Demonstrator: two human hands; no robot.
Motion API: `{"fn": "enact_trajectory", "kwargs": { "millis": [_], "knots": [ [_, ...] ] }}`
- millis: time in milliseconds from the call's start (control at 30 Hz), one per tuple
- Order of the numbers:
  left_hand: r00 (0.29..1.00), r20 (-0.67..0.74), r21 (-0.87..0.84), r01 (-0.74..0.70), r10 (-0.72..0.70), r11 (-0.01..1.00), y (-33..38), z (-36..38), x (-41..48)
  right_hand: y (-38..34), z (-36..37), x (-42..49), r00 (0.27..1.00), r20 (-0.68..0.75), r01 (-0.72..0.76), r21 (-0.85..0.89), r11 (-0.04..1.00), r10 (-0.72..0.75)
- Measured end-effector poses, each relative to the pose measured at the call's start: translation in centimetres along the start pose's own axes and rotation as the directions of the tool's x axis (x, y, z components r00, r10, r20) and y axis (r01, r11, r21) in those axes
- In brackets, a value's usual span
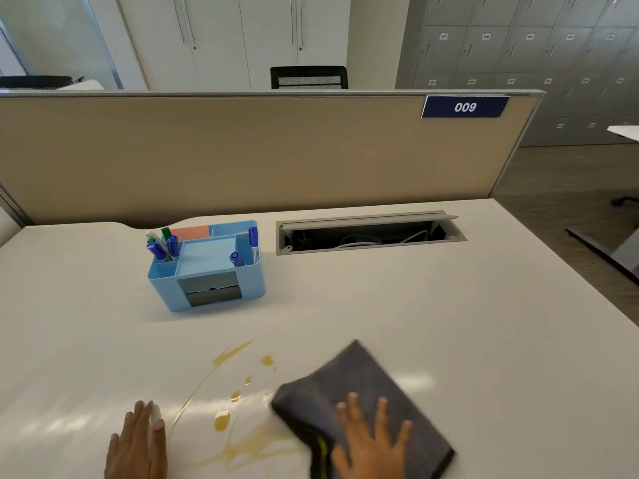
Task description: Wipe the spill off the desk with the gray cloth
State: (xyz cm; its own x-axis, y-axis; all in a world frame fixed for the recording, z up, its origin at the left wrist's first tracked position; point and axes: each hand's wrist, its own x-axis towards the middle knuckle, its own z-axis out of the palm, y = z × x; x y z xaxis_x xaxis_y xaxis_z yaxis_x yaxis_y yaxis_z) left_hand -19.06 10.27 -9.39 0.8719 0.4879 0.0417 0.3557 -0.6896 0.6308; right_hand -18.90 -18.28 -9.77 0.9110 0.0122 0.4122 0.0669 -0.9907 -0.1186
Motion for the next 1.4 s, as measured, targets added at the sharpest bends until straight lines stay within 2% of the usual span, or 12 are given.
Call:
{"fn": "enact_trajectory", "kwargs": {
  "millis": [100, 167, 300, 433, 633, 700, 800, 900, 1067, 1233, 1300, 1400],
  "knots": [
    [0.999, -0.039, 0.035, 0.010, -0.009, 0.999, -0.1, 0.0, -0.2, -2.9, 0.4, 2.9, 0.986, 0.063, 0.153, 0.016, 0.988, -0.154],
    [0.999, -0.048, 0.034, 0.016, -0.014, 0.999, -0.3, 0.0, -0.2, -2.5, 0.4, 5.8, 0.976, 0.180, 0.128, -0.035, 0.991, -0.120],
    [0.999, -0.041, 0.016, 0.007, -0.006, 1.000, -0.3, -0.1, -0.3, 3.5, 0.3, 10.0, 0.955, 0.268, -0.112, -0.069, 0.991, 0.126],
    [0.999, -0.038, 0.019, 0.008, -0.007, 1.000, -0.5, -0.2, -0.3, 12.0, 0.1, 8.9, 0.854, 0.245, -0.474, 0.002, 0.881, 0.459],
    [0.999, -0.037, 0.036, 0.018, -0.016, 0.999, -0.4, 0.0, -0.2, 12.5, -2.5, 2.4, 0.781, 0.239, -0.605, 0.059, 0.794, 0.577],
    [0.999, -0.035, 0.040, 0.023, -0.022, 0.999, -0.5, 0.1, -0.2, 9.2, -2.5, 0.6, 0.863, 0.154, -0.499, 0.120, 0.858, 0.480],
    [0.999, -0.041, 0.051, 0.030, -0.028, 0.998, -0.6, 0.2, -0.1, 3.1, -1.3, -1.5, 0.988, -0.036, -0.147, 0.097, 0.984, 0.151],
    [0.999, -0.041, 0.050, 0.032, -0.029, 0.998, -0.7, 0.2, -0.1, -1.8, -0.2, -1.6, 0.997, 0.003, 0.076, 0.029, 0.997, -0.076],
    [0.999, -0.033, 0.006, 0.033, -0.033, 0.999, -0.5, -0.2, -0.2, -2.5, 0.5, 3.7, 0.982, 0.121, 0.154, -0.047, 0.987, -0.147],
    [0.999, -0.025, -0.018, 0.038, -0.038, 0.999, -0.1, -0.5, -0.3, 5.5, 0.2, 8.7, 0.955, 0.192, -0.233, 0.009, 0.972, 0.227],
    [0.999, -0.020, -0.021, 0.043, -0.043, 0.999, 0.1, -0.5, -0.4, 9.6, 0.5, 9.6, 0.863, 0.246, -0.455, 0.003, 0.890, 0.441],
    [0.998, -0.026, -0.006, 0.049, -0.049, 0.999, 0.2, -0.4, -0.4, 12.8, 0.8, 11.3, 0.778, 0.312, -0.566, -0.029, 0.824, 0.545]
  ]
}}
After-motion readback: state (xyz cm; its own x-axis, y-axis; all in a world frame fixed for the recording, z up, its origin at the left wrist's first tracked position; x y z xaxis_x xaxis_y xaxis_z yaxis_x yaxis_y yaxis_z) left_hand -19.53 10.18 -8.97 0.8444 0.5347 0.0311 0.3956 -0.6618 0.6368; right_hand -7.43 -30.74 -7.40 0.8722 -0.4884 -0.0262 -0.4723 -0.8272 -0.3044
